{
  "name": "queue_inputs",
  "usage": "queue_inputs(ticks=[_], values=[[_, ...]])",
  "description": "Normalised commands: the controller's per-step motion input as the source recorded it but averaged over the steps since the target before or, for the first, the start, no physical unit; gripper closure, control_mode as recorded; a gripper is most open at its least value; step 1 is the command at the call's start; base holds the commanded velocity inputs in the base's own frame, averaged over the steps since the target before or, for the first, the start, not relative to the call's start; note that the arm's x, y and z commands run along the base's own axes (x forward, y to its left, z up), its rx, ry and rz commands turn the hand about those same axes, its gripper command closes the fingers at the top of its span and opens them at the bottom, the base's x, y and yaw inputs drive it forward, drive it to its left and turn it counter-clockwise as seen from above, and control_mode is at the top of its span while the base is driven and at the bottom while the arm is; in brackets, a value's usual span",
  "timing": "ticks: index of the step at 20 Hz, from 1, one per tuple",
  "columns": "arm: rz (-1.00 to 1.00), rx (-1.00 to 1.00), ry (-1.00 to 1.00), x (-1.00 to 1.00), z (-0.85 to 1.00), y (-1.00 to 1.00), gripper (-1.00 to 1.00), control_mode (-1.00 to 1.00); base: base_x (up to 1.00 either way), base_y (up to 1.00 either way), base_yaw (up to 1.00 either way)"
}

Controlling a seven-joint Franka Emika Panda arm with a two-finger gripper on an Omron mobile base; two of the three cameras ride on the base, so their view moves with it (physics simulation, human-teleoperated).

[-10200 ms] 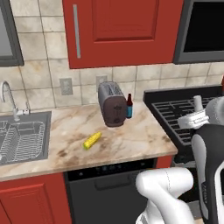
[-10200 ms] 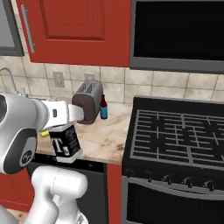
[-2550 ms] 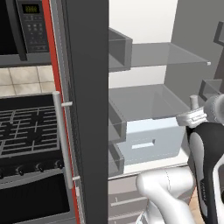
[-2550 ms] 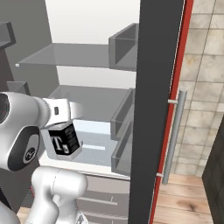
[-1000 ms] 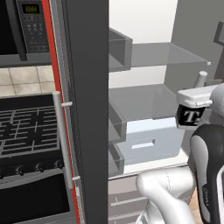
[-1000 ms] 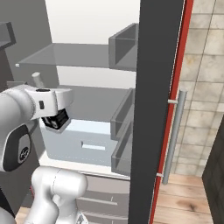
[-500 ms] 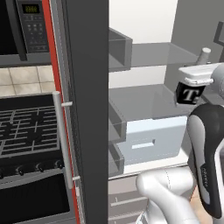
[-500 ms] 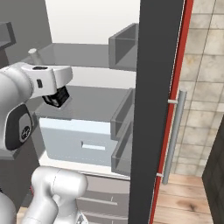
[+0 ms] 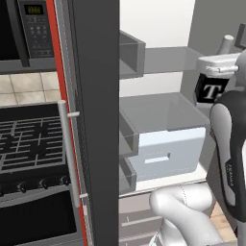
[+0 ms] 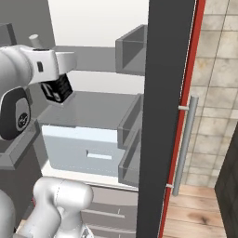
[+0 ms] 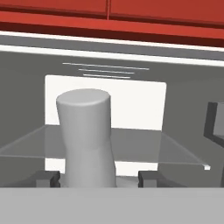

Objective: Place the liquor and beer on the top shelf of the fridge to keep them out of children's reach, and place the corn on lower shelves for easy access.

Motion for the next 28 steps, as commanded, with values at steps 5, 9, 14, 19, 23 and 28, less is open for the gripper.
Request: queue_inputs(ticks=[5, 9, 14, 19, 23, 28], values=[[0.0, 0.0, -0.01, 0.39, -0.05, 0.0, 1.0, -1.0, 0.0, 0.0, 0.0], [0.0, 0.01, -0.01, 0.46, -0.01, 0.0, 1.0, -1.0, 0.0, 0.0, 0.0], [0.0, 0.05, 0.0, 0.5, 0.0, 0.0, 1.0, -1.0, 0.0, 0.0, 0.0], [0.0, 0.08, 0.0, 0.58, 0.0, 0.0, 1.0, -1.0, 0.0, 0.0, 0.0], [0.0, 0.09, 0.0, 0.54, 0.0, -0.09, 1.0, -1.0, 0.0, 0.0, 0.0], [-0.01, 0.05, -0.01, 0.36, 0.04, -0.16, 1.0, -1.0, 0.0, 0.0, 0.0]])
